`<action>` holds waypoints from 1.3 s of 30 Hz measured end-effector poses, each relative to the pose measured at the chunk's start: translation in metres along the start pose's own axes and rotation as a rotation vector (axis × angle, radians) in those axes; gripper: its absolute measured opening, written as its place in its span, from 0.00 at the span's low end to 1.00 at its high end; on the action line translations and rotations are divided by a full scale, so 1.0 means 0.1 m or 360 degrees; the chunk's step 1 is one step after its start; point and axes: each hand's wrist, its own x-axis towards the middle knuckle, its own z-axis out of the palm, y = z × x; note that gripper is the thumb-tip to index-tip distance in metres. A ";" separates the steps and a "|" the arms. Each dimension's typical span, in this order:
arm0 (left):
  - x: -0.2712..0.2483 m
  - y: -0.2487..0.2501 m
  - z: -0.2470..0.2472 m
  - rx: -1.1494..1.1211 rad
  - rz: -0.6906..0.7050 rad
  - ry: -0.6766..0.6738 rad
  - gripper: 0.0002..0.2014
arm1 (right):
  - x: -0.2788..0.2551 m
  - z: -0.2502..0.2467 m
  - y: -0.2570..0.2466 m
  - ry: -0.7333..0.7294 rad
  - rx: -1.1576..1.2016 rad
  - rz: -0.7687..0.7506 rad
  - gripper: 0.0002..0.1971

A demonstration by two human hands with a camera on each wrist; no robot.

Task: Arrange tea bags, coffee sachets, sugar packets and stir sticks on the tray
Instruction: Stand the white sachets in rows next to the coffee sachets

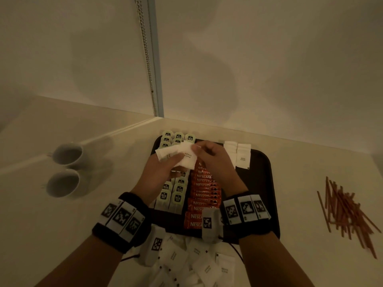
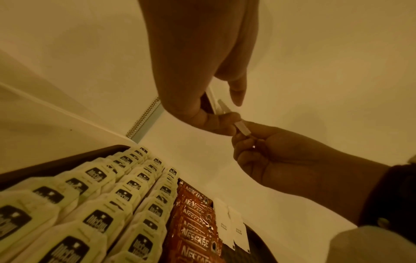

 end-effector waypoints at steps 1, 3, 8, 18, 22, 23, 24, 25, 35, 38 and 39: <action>0.00 0.00 -0.01 0.0015 0.0021 0.0001 0.11 | -0.02 0.00 -0.01 0.0015 0.0077 0.0013 0.08; -0.01 0.00 -0.02 0.0063 0.0065 0.0023 0.12 | -0.06 0.00 -0.01 -0.0007 0.0203 0.0068 0.07; 0.02 0.03 -0.05 0.0038 0.0094 0.0123 0.09 | -0.21 0.02 0.05 -0.0271 0.0044 0.0180 0.11; 0.03 0.01 -0.01 -0.0012 -0.0053 0.0041 0.06 | -0.25 -0.19 0.26 -0.0046 0.0281 0.0292 0.07; 0.04 -0.02 -0.05 -0.0299 -0.0221 0.0016 0.10 | -0.27 -0.44 0.56 0.0156 0.0562 0.0454 0.08; 0.05 -0.04 -0.07 -0.0337 -0.0250 0.0028 0.10 | -0.26 -0.52 0.64 0.0234 0.0508 0.0481 0.07; 0.06 -0.05 -0.08 -0.0355 -0.0274 0.0045 0.11 | -0.25 -0.59 0.72 0.0321 0.0428 0.0508 0.07; 0.06 -0.06 -0.09 -0.0371 -0.0292 0.0046 0.12 | -0.23 -0.67 0.82 0.0416 0.0337 0.0535 0.07; 0.05 -0.08 -0.01 -0.0471 -0.0445 0.0009 0.14 | 0.18 -1.19 1.36 0.0814 -0.0516 0.0671 0.12; 0.04 -0.04 -0.01 -0.0546 -0.0447 -0.0059 0.13 | 0.27 -1.21 1.37 0.0851 -0.0602 0.0649 0.13; 0.04 -0.03 -0.02 -0.0575 -0.0434 -0.0084 0.13 | 0.28 -1.21 1.37 0.0871 -0.0614 0.0643 0.13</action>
